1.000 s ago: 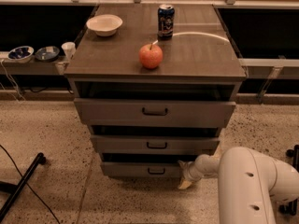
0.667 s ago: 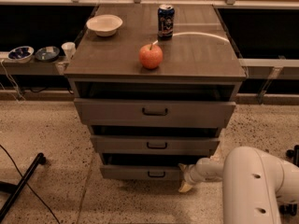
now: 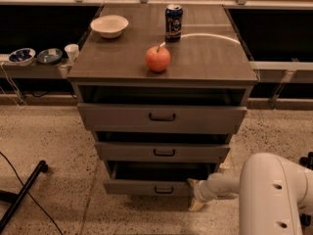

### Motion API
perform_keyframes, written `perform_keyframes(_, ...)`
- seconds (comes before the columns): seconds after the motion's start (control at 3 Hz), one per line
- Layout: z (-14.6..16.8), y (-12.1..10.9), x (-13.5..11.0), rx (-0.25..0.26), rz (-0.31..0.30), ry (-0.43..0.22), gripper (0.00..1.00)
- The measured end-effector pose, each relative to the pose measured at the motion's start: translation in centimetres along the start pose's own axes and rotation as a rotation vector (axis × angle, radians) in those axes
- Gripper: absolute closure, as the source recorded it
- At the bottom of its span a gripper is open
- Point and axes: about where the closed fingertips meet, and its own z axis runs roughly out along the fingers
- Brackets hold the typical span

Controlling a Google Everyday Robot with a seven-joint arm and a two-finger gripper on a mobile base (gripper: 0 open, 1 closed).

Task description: Open bottom drawer

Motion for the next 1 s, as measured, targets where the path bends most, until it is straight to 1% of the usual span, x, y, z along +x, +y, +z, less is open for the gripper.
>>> perform_keyframes(0.33,-0.4,1.7,0.0,-0.022,0.002,-0.008,0.25)
perform_keyframes(0.67,-1.1,3.1,-0.4,-0.035,-0.003,-0.018,0.23)
perform_keyframes(1.0,-1.9,4.8,-0.6,-0.052,-0.001,-0.032,0.23)
